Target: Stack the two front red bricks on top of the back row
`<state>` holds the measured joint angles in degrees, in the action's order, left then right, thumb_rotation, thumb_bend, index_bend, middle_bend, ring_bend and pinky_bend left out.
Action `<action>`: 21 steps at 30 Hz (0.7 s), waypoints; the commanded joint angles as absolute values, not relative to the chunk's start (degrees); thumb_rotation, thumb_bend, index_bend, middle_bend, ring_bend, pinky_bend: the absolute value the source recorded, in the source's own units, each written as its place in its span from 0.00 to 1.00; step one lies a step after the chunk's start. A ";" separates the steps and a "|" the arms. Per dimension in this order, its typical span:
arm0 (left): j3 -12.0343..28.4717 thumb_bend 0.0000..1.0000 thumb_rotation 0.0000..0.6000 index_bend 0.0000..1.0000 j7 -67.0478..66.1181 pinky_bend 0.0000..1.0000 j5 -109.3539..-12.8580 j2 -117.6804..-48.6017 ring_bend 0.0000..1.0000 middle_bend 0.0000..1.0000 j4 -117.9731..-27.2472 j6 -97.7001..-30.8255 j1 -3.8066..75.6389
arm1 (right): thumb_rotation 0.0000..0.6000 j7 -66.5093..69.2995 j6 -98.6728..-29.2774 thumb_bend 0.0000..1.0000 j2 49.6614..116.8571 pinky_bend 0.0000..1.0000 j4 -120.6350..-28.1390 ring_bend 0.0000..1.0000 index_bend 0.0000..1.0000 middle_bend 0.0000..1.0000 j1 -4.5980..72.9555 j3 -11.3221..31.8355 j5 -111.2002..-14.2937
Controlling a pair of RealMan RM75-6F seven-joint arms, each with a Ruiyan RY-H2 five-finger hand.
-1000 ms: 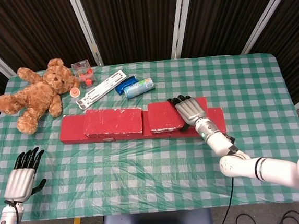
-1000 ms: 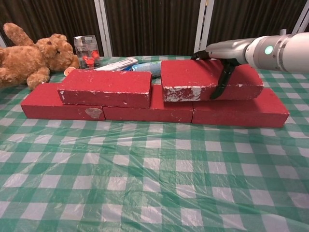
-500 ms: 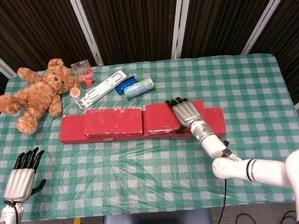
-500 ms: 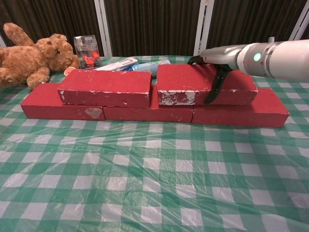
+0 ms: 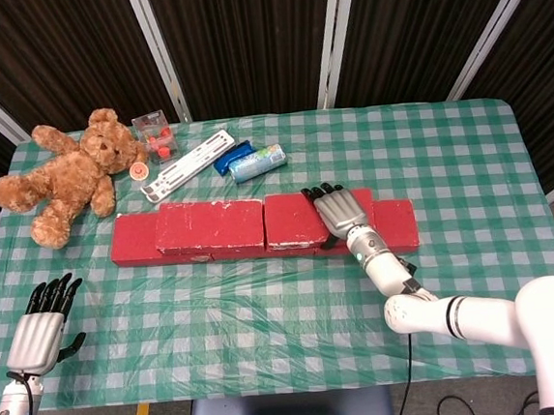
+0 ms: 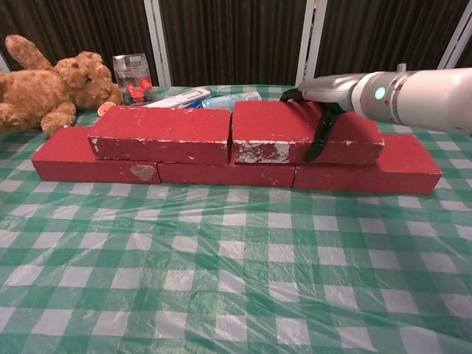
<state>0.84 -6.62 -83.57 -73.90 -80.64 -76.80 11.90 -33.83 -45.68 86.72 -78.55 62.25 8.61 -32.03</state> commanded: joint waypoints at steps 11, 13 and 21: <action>0.94 0.29 1.00 0.00 -6.40 0.06 -83.56 -73.73 0.00 0.00 -80.74 -76.69 11.84 | 1.00 -34.56 -46.10 0.09 87.69 0.31 -78.15 0.19 0.38 0.33 62.89 8.44 -29.98; 0.94 0.29 1.00 0.00 -6.39 0.06 -83.55 -73.72 0.00 0.00 -80.74 -76.67 11.84 | 1.00 -34.58 -46.14 0.09 87.71 0.30 -78.14 0.19 0.36 0.32 62.91 8.43 -29.94; 1.00 0.29 1.00 0.00 -6.44 0.06 -83.30 -73.61 0.00 0.00 -80.93 -76.32 11.88 | 1.00 -34.17 -45.89 0.09 88.10 0.28 -77.84 0.16 0.20 0.23 62.97 8.55 -29.36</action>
